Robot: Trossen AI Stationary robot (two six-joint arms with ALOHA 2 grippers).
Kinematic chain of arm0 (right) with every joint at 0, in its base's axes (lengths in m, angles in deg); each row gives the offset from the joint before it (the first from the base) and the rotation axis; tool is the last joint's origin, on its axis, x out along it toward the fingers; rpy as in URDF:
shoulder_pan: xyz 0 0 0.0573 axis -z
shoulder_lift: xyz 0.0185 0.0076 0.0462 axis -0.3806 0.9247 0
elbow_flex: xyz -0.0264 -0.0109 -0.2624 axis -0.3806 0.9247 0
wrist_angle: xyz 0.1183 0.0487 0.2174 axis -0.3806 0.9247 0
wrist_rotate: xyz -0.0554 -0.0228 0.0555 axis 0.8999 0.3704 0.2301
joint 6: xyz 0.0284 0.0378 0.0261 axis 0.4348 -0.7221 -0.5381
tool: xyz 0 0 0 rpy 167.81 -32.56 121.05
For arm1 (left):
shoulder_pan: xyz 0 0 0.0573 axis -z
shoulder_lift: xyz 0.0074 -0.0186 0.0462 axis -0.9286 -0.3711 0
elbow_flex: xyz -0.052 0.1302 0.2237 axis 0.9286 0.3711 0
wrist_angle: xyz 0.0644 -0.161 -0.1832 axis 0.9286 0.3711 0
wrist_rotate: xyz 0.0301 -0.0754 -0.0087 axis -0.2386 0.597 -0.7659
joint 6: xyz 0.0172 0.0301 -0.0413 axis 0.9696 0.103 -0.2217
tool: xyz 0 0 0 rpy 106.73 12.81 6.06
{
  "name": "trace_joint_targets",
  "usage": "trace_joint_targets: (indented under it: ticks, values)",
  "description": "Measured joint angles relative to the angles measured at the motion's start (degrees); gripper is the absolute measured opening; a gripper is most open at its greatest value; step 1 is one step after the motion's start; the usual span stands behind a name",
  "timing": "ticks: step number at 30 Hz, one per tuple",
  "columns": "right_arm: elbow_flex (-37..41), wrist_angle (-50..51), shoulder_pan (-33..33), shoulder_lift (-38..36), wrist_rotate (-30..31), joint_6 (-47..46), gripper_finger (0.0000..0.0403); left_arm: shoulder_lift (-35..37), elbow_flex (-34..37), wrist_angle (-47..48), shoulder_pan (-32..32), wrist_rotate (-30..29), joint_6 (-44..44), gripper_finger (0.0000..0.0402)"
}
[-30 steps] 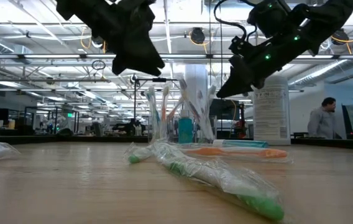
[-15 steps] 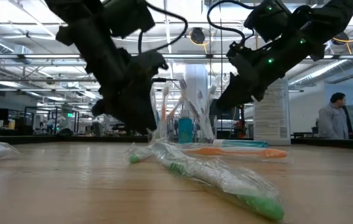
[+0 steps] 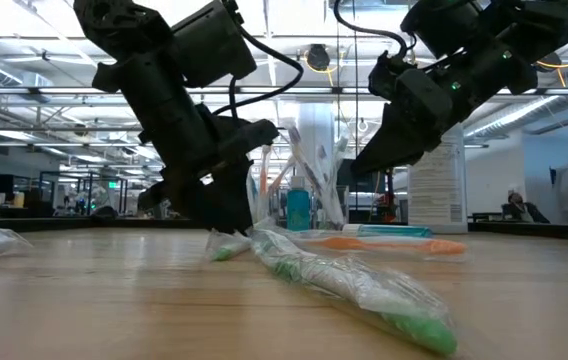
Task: Pick & Place toothbrushing station
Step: Put the green toothbrush into the transparent organizer
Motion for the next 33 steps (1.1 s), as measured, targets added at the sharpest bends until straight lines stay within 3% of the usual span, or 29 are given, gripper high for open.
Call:
trace_joint_targets:
  ticks: [10,16,33]
  values:
    - [0.0,-0.1,-0.5,0.0,-0.1,0.2,0.0093,1.8,0.0,3.1,-1.0,3.6,1.6,0.0127]
    - [0.0,-1.2,-0.5,0.0,-0.1,0.3,0.0093,6.1,-0.2,2.7,-1.9,1.0,-2.8,0.0127]
    - [0.0,-0.5,-0.8,0.0,-0.1,0.1,0.0093,0.2,-0.2,0.9,-2.0,1.0,-10.9,0.0127]
